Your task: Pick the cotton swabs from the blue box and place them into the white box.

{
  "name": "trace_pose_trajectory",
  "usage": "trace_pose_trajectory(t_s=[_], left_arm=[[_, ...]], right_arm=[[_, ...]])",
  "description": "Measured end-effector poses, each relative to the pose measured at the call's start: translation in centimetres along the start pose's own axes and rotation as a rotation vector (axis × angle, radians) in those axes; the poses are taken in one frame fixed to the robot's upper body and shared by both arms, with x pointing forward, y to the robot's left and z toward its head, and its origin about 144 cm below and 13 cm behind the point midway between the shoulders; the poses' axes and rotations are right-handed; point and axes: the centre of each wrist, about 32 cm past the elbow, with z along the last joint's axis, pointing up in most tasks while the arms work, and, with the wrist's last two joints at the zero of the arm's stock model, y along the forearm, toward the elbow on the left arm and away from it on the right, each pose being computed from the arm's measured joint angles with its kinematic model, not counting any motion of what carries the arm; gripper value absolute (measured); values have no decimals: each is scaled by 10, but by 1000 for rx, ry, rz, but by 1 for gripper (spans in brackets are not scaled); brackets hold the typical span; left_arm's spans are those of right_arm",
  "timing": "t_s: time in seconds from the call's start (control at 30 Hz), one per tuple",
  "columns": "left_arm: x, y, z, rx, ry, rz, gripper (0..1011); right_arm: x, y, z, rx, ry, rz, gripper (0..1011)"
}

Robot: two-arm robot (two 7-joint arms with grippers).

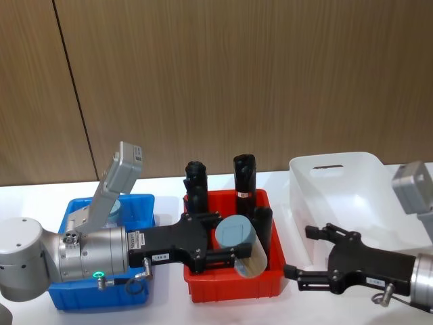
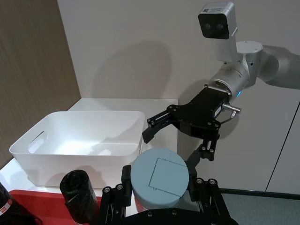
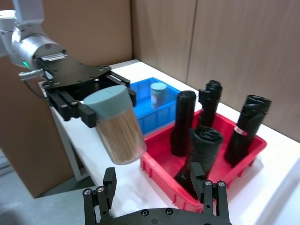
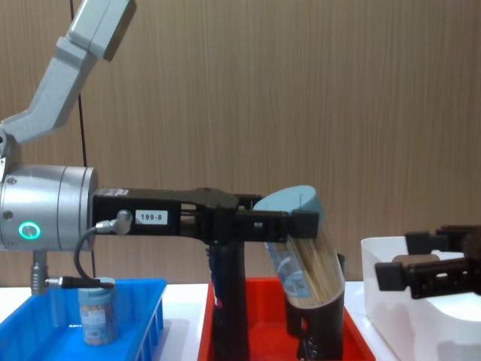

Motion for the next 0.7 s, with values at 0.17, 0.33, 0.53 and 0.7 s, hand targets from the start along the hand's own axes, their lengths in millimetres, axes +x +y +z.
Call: trace_pose_trajectory(t_s=[0.17, 0.33, 0.53, 0.7], left_arm=[[0, 0, 0, 0, 0, 0, 671], [0, 0, 0, 0, 0, 0, 671], [0, 0, 0, 0, 0, 0, 671], [0, 0, 0, 0, 0, 0, 671]], right_arm=[[1, 8, 3, -1, 0, 37, 1002], [1, 17, 5, 1, 0, 72, 1002], [0, 27, 6, 5, 2, 93, 1002], [-1, 34, 7, 7, 3, 106, 1002]])
